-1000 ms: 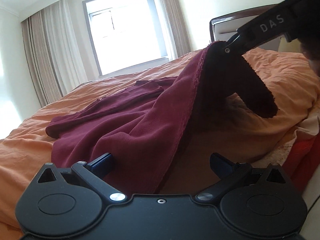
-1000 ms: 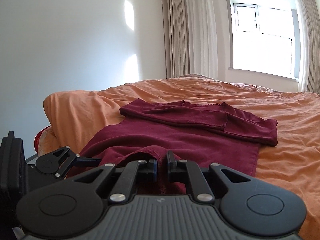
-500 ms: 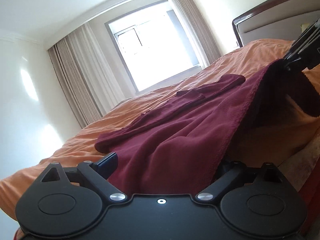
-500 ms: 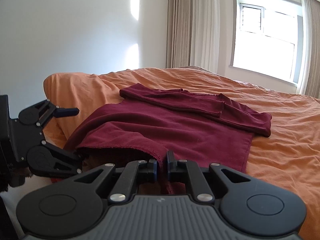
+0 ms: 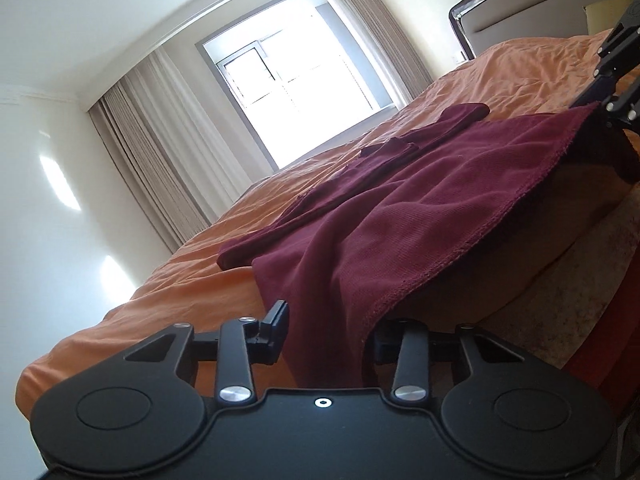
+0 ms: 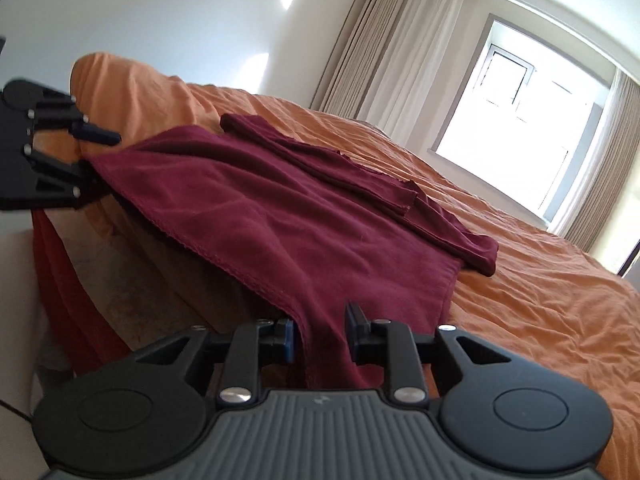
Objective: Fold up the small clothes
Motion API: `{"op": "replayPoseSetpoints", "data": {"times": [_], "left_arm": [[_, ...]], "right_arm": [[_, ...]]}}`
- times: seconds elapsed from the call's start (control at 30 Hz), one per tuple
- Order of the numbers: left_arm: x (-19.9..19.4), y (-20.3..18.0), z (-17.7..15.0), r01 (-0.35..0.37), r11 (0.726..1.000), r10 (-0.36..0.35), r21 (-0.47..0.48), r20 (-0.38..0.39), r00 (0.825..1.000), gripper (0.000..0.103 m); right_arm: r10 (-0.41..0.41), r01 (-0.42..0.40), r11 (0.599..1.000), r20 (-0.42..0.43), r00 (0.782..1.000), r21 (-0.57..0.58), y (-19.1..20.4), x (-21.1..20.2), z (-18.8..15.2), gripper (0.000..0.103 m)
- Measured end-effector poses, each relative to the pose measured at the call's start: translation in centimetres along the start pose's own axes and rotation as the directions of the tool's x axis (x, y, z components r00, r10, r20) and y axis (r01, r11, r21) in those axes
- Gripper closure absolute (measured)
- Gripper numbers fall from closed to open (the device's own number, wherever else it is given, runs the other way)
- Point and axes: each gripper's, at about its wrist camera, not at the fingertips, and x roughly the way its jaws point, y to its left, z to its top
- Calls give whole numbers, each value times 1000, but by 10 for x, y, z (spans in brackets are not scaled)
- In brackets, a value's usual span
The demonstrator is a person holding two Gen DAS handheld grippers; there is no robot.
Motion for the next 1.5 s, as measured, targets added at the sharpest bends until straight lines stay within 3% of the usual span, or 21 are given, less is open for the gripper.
{"op": "replayPoseSetpoints", "data": {"times": [0.1,0.17,0.27,0.57,0.73,0.83,0.97,1.13,1.23,1.43,1.5], "left_arm": [[-4,1,0,-4,1000,3,10,17,1000,81],[-7,-1,1,-5,999,4,33,42,999,91],[-14,-2,4,2,998,-7,64,74,997,97],[-42,12,16,22,1000,-24,12,169,985,100],[-72,25,33,34,998,-24,-45,212,977,100],[-95,38,43,44,997,-27,-63,249,968,100],[-122,64,57,130,979,-92,-160,225,970,100],[-138,93,78,207,951,-155,-231,224,962,100],[-125,106,90,269,924,-212,-273,222,952,100],[-100,101,110,296,931,-244,-212,240,940,100],[-96,101,116,295,935,-244,-199,243,939,100]], "right_arm": [[-38,38,998,-6,999,-59,12,-1,-11,77],[-59,59,994,1,998,-97,20,-5,-13,90],[-104,111,983,53,993,-148,29,-14,-11,95],[-213,238,966,213,954,-101,21,-52,4,98],[-231,254,966,280,932,-48,20,-92,16,98],[-207,220,976,300,931,-9,18,-117,25,98],[-95,65,993,334,938,100,-2,-157,37,98],[-73,-14,980,423,903,199,-39,-190,55,103],[-97,7,979,441,892,202,-55,-182,61,103],[-4,-61,980,322,947,191,-51,-133,50,102],[72,-134,968,276,958,213,-44,-116,39,96]]}}
